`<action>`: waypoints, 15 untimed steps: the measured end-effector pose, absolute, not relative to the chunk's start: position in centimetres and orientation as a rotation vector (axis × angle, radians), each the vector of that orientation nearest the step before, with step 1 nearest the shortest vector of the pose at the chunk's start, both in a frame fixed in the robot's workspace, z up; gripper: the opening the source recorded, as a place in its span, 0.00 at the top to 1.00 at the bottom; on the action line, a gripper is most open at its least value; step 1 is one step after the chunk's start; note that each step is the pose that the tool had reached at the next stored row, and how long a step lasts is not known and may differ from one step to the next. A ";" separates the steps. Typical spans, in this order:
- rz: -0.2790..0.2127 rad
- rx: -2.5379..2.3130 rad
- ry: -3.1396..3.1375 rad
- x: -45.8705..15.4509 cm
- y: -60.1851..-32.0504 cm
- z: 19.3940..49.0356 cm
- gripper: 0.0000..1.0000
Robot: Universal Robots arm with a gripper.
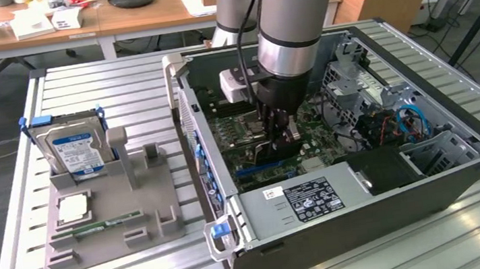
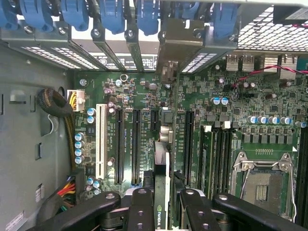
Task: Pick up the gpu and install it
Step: 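Insert the gpu into the slot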
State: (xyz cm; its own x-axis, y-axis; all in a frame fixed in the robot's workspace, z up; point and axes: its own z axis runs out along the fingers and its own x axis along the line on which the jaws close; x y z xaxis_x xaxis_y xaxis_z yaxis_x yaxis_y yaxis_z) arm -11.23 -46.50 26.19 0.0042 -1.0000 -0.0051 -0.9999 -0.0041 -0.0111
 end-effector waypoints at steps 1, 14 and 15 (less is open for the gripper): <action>-0.007 -2.214 2.212 -11.2 -46.5 26.2 0.74; -0.009 -2.205 2.224 -11.2 -46.4 26.2 0.74; -0.010 -2.205 2.224 -11.2 -46.4 26.2 0.74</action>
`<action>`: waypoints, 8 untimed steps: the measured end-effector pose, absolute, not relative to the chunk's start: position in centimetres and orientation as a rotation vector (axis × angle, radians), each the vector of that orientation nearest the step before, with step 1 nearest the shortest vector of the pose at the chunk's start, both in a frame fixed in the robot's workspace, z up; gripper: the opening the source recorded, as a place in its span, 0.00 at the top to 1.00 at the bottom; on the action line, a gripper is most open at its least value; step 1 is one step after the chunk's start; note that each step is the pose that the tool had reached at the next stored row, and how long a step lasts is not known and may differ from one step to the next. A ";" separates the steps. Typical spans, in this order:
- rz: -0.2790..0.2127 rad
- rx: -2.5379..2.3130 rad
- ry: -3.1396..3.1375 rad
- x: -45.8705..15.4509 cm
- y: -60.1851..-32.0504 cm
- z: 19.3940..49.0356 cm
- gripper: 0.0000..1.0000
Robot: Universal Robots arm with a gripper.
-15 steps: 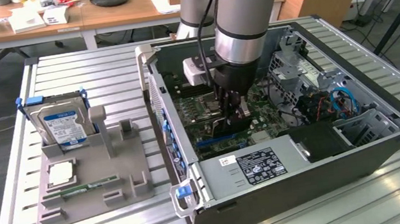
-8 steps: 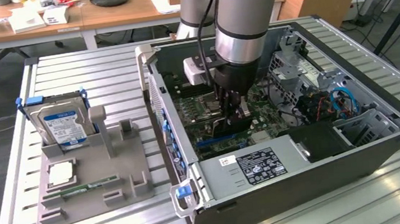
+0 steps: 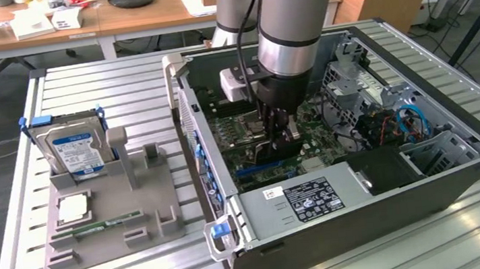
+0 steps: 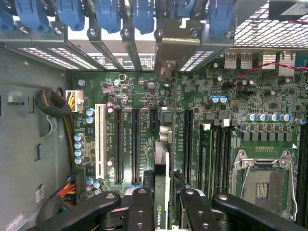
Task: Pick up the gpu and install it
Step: 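Insert the gpu into the slot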
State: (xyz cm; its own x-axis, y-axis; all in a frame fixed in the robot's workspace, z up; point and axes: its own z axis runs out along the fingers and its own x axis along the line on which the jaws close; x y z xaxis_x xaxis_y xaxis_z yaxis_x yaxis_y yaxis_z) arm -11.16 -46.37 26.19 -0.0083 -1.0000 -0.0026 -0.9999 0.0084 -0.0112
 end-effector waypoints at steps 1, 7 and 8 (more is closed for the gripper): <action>-0.010 -2.205 2.224 -11.2 -46.3 26.2 0.74; -0.009 -2.205 2.224 -11.2 -46.3 26.2 0.74; -0.010 -2.205 2.224 -11.1 -46.3 26.2 0.74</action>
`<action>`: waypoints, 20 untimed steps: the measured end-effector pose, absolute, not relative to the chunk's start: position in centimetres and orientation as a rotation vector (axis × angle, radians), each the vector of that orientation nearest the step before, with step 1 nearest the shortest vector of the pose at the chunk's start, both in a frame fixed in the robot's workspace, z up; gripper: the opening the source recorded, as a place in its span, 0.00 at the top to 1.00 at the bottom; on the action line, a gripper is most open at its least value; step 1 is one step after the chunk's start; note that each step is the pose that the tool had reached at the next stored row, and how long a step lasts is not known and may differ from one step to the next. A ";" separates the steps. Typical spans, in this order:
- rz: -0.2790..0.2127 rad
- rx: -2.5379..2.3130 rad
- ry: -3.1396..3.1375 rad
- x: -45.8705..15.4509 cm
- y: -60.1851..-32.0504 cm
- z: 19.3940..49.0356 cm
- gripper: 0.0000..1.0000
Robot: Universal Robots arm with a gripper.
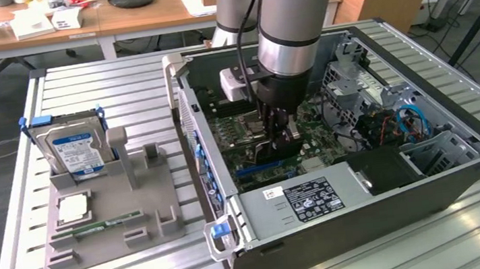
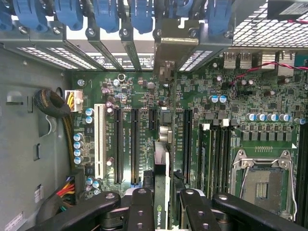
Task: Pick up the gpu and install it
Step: 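Insert the gpu into the slot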
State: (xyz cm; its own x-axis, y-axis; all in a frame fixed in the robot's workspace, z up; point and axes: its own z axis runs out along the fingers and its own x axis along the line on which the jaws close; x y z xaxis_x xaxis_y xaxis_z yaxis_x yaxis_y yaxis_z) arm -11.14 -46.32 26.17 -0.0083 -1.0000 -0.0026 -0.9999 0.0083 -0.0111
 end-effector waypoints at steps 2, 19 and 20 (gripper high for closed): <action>-0.010 -2.205 2.224 -11.1 -46.3 26.2 0.74; -0.018 -2.221 2.200 -11.0 -45.9 26.0 0.74; -0.018 -2.221 2.200 -11.0 -45.9 26.0 0.74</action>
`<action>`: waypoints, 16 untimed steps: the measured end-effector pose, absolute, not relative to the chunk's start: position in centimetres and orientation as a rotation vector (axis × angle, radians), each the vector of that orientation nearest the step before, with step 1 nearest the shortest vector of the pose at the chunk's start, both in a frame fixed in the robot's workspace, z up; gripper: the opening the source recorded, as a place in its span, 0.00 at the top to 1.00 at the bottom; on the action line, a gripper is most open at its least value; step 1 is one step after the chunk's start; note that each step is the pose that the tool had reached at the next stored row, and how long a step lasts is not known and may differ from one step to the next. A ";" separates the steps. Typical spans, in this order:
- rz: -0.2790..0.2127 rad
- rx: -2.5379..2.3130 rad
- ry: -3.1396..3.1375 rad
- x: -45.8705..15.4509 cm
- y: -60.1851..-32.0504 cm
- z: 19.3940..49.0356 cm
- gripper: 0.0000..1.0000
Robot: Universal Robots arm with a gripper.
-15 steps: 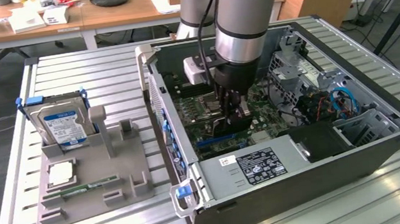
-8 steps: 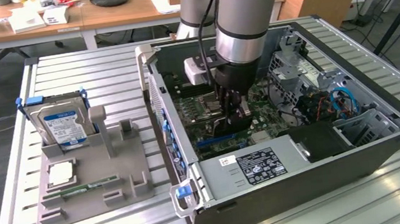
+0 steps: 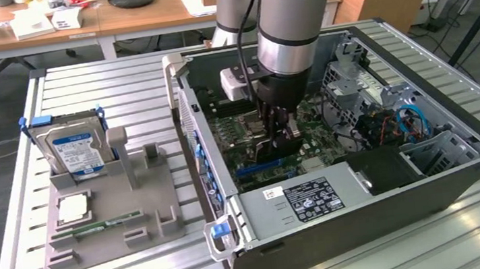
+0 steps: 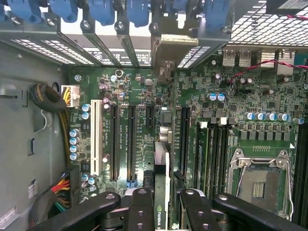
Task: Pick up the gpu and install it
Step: 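Insert the gpu into the slot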
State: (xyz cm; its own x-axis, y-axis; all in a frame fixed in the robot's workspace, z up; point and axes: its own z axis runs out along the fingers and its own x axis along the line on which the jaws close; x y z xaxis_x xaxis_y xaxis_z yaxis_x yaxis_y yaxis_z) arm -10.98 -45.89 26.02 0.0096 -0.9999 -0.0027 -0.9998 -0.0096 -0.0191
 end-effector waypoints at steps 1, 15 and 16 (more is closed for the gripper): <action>-0.018 -2.221 2.200 -11.0 -45.9 26.0 0.74; -0.020 -2.220 2.199 -11.0 -45.9 26.3 0.74; -0.020 -2.220 2.199 -11.0 -45.9 26.3 0.74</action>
State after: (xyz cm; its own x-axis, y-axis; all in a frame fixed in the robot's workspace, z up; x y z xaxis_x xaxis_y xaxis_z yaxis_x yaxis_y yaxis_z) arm -11.03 -45.87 26.32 0.0094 -1.0000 -0.0032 -0.9997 -0.0093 -0.0211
